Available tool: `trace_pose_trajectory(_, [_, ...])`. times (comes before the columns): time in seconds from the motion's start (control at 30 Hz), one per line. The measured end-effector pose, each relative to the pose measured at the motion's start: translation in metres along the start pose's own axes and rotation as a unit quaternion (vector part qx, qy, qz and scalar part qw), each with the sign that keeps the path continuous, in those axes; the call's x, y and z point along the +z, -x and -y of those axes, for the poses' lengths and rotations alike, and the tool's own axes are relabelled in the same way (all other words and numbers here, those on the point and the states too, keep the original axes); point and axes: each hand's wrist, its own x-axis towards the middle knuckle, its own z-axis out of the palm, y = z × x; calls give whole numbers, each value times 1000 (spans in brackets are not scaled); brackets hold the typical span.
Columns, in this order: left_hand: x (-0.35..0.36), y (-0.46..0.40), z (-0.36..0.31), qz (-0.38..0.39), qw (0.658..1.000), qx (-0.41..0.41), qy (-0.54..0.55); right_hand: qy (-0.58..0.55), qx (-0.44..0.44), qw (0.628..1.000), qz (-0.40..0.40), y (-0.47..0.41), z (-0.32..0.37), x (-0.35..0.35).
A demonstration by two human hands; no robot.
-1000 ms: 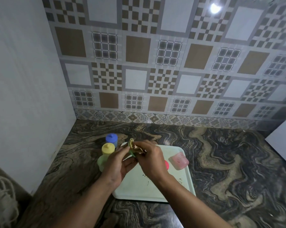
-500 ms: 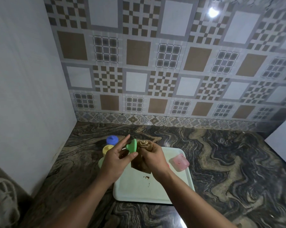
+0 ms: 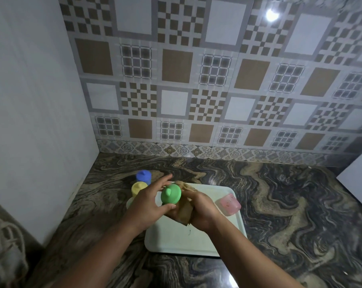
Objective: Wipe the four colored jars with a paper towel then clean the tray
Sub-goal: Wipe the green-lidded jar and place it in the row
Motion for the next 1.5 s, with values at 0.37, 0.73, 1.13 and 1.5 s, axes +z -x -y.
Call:
trace_pose_trajectory(0.37, [-17, 11, 90, -101, 955, -189, -204, 94, -131, 961, -223, -14, 5, -10])
trace_pose_trajectory(0.73, [-5, 0, 111, -57, 940, -170, -291, 139, -143, 958, -208, -25, -8, -9])
trace_pose_trajectory(1.13, [-2, -2, 119, -41, 947, -150, -281, 165, -139, 956, -200, -35, -13, -4])
trace_pose_trajectory(1.5, [-3, -8, 127, -48, 958, -168, -230, 151, -145, 958, -195, -35, -14, -2])
